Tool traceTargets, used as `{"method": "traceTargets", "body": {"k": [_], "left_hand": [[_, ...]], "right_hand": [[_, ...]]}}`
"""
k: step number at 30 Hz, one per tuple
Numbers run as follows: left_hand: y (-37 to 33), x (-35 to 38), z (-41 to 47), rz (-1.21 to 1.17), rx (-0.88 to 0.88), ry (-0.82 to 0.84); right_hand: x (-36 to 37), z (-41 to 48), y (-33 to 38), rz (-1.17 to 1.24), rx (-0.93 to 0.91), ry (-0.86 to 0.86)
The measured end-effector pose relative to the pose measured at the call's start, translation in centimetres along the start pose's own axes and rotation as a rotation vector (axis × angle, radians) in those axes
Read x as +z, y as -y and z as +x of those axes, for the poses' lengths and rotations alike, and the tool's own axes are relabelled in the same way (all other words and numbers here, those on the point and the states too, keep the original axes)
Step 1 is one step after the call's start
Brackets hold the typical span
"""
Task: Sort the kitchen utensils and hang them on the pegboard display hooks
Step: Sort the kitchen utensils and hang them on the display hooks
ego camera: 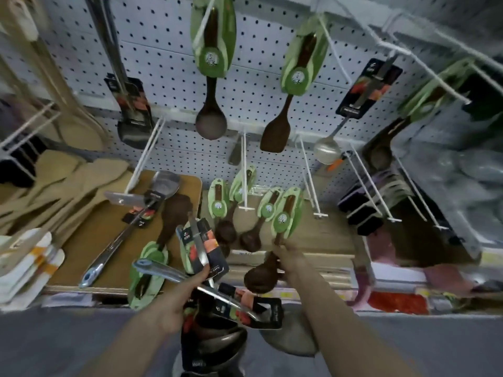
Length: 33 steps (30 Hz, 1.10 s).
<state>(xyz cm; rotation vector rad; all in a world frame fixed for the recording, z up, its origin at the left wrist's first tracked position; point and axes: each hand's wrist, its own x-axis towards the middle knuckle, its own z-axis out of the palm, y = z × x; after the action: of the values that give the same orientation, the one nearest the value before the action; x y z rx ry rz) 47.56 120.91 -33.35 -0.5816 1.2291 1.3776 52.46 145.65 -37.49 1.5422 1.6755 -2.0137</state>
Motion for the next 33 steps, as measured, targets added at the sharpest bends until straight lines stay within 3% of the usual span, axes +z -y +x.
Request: {"method": "traceTargets", "body": {"k": [5, 12, 16, 19, 22, 25, 29, 31, 33], "left_hand": [[-1.7, -1.8, 1.9, -0.066, 0.086, -0.033], [-3.5, -2.7, 6.0, -0.103, 0.125, -0.057], [-3.9, -3.0, 7.8, -0.071, 0.145, -0.039], [-4.1, -2.9, 8.3, -0.081, 0.176, -0.037], [-3.9, -3.0, 8.6, -0.109, 0.164, -0.050], [-3.9, -2.8, 8.5, -0.119, 0.161, -0.080], [-4.1, -2.4, 8.4, -0.147, 0.175, -0.093], [-4.4, -1.9, 8.1, -0.157, 0.180, -0.102], [-4.8, -1.3, 7.6, -0.164, 0.174, -0.095]], "right_hand": [[1.9, 7.1, 2.1, 0.055, -0.111, -0.043], [5.3, 13.8, 1.5, -0.022, -0.075, 0.101], [5.3, 17.7, 0.7, -0.004, -0.249, -0.009], [5.1, 20.2, -0.3, -0.225, -0.331, -0.064], [5.2, 21.1, -1.2, -0.510, -0.275, -0.147], [5.1, 20.5, -1.1, -0.542, -0.233, -0.154], [4.9, 15.9, 0.8, -0.648, -0.328, -0.224], [5.0, 11.9, 2.1, -0.602, -0.341, 0.006], [5.1, 7.5, 3.1, -0.609, -0.263, 0.401]]}}
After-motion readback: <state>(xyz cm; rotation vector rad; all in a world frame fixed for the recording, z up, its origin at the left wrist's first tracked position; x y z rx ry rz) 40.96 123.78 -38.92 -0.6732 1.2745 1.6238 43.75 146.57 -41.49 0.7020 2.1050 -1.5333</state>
